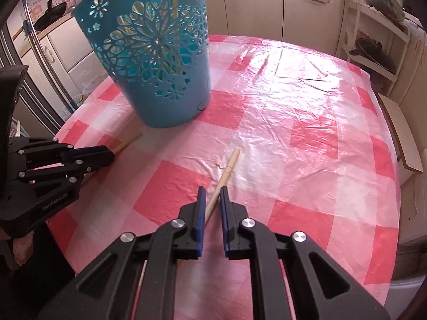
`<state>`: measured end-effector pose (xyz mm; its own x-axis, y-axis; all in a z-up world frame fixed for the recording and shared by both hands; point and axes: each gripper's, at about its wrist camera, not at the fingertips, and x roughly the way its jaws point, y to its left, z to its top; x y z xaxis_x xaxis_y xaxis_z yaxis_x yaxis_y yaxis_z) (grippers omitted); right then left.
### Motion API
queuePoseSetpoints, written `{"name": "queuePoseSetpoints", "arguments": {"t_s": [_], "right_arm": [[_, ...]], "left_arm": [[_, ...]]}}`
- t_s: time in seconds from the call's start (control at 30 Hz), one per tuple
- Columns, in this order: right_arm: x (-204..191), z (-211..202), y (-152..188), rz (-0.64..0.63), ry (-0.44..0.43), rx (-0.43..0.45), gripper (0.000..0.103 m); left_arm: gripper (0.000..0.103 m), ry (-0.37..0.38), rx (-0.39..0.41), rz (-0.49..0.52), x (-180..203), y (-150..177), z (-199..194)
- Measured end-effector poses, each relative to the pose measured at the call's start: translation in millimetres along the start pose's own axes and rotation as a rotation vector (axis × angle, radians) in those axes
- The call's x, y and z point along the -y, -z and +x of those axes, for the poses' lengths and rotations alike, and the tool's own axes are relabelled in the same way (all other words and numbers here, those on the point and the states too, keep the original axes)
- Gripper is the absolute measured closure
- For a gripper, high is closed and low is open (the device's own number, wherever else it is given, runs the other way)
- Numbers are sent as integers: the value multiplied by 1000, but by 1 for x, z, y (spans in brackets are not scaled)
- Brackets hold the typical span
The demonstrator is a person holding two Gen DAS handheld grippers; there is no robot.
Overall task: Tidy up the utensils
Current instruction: 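Move the right gripper back to a stick while the left gripper grasps another stick, then lift the stick with the left gripper into the teal basket and release it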
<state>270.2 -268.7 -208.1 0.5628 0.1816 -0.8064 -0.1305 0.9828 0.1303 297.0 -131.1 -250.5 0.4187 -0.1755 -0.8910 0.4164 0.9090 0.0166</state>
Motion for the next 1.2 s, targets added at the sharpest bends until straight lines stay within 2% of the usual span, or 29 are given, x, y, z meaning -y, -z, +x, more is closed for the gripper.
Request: {"name": "queuePoseSetpoints", "arguments": {"t_s": [0.07, 0.17, 0.3, 0.47, 0.6, 0.77, 0.9, 1.07, 1.2], "right_arm": [[1, -2, 3, -13, -7, -15, 91], [2, -2, 1, -8, -31, -39, 87], [-1, 0, 0, 6, -10, -22, 85], [-2, -1, 5, 29, 4, 15, 85], [-6, -2, 9, 24, 17, 29, 85], [-3, -6, 16, 38, -2, 55, 85], [2, -7, 19, 49, -15, 67, 85], [8, -9, 24, 59, -40, 93, 85], [11, -12, 25, 56, -40, 100, 85]], "left_arm": [[98, 75, 5, -56, -6, 3, -5], [98, 143, 47, -103, -17, 7, -19], [98, 237, 108, -168, -33, 15, -42], [98, 316, 209, -199, -43, 23, -86], [98, 364, 297, -221, -53, 16, -124], [98, 361, 450, -219, -56, -12, -170], [98, 315, 586, -213, -55, -48, -200], [98, 258, 771, -238, -49, -93, -216], [98, 176, 864, -246, -38, -123, -211]]}}
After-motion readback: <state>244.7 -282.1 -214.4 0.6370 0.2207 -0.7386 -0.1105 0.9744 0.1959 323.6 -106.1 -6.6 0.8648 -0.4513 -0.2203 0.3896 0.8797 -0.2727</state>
